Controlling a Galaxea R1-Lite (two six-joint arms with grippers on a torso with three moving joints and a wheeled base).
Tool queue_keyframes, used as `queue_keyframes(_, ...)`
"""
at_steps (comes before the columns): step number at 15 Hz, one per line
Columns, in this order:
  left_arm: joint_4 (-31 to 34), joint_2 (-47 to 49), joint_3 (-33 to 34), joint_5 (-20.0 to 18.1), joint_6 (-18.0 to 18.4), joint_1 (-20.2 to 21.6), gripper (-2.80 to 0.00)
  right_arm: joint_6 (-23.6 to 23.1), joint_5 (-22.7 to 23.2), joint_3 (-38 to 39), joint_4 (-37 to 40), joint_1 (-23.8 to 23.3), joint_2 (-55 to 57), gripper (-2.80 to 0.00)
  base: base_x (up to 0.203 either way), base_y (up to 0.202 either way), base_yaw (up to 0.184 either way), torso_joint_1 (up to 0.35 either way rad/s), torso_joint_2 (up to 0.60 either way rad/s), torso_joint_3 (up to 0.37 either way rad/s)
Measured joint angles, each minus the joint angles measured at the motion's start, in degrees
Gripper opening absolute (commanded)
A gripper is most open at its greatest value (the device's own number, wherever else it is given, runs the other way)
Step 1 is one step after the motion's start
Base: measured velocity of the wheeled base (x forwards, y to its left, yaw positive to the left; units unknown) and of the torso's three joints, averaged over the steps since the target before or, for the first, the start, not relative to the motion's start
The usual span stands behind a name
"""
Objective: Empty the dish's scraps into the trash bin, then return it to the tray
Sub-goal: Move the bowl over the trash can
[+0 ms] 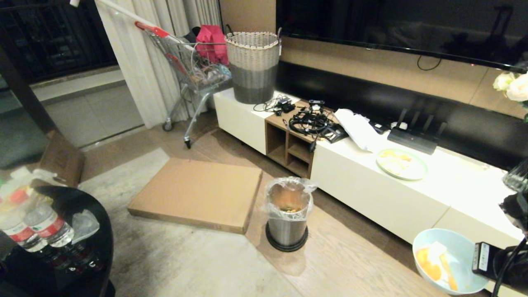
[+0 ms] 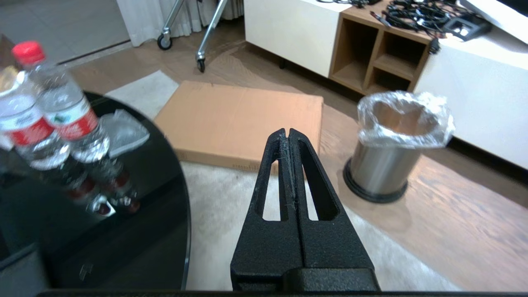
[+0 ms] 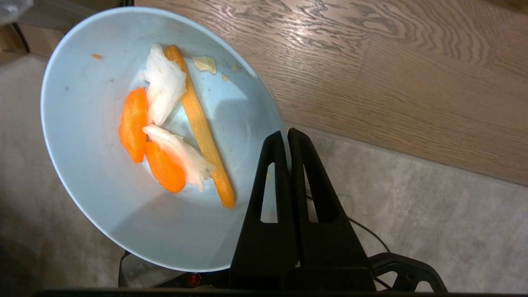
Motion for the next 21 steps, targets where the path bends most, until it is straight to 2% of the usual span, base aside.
queue_keyframes(8, 0.0, 0.0, 0.0, 0.0, 0.0, 0.0, -2.80, 0.0, 0.0, -0.1, -0.1, 0.0, 0.0, -2.80, 0.177, 0.000, 0.003, 0.003, 0.00, 0.003)
queue_keyframes(21, 0.0, 0.0, 0.0, 0.0, 0.0, 0.0, -2.80, 0.0, -1.2, -0.3, -0.1, 0.0, 0.0, -2.80, 0.000, 0.000, 0.000, 0.000, 0.00, -0.005)
